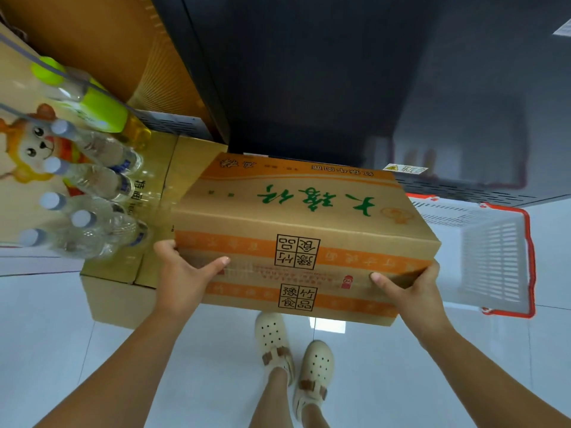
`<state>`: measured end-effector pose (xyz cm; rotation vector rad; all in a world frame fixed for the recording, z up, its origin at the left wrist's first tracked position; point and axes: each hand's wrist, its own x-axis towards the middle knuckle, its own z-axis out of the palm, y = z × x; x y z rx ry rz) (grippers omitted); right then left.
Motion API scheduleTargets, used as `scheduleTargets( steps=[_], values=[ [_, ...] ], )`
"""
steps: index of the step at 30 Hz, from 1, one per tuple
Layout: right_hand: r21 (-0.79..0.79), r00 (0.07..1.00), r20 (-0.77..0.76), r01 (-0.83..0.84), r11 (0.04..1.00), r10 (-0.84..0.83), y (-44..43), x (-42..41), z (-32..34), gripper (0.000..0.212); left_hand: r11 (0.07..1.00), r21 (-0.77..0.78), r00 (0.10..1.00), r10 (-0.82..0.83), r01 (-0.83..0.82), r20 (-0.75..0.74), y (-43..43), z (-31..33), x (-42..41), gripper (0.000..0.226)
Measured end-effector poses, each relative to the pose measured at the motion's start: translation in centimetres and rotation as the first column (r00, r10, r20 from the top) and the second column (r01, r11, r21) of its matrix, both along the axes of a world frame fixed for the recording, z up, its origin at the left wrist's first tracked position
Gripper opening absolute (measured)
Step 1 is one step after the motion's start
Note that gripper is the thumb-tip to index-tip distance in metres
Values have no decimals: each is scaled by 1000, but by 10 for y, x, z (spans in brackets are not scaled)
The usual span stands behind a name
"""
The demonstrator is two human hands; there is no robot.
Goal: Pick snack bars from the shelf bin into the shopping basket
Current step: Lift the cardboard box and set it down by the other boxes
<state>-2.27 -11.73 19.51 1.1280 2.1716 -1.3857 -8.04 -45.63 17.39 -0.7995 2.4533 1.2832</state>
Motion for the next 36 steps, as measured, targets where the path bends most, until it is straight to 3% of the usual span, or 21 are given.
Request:
scheduleTargets(
  steps=[5,9,13,17,20,24,26,30,33,36],
  values=[
    [30,999,-31,20,999,-19,2,-6,1,74,999,43,999,27,-25,-38,2,1,-7,95],
    [65,992,-115,58,996,-50,17,-32,4,44,1000,14,997,27,-26,-68,8,15,-31,91],
    [128,998,-48,-32,991,39,34,-61,-5,64,1000,-8,999,4,-5,-50,1,15,-53,82],
    [117,998,-28,-53,992,57,35,-56,-24,63,991,124,999,-46,43,24,2,7,-50,84],
    [22,995,-79,-59,998,60,33,-47,-28,69,977,195,991,-109,92,82,-3,1,-47,97],
    [-165,993,-35,-118,979,114,27,-18,-26,106,969,214,957,-172,122,233,-15,-4,-22,113],
    [-174,992,1,-121,977,123,25,-1,-28,110,971,207,941,-175,118,289,-18,-5,-8,112],
    [-146,997,-11,-83,986,82,24,-3,-24,85,975,189,938,-170,116,302,-15,5,-11,102],
    [-38,995,-37,-96,995,95,31,-21,-2,65,983,129,959,-156,128,237,-8,28,-27,85],
    [127,984,-46,-164,978,171,43,-38,29,67,983,-27,971,-177,184,161,-8,59,-50,82]
  ],
)
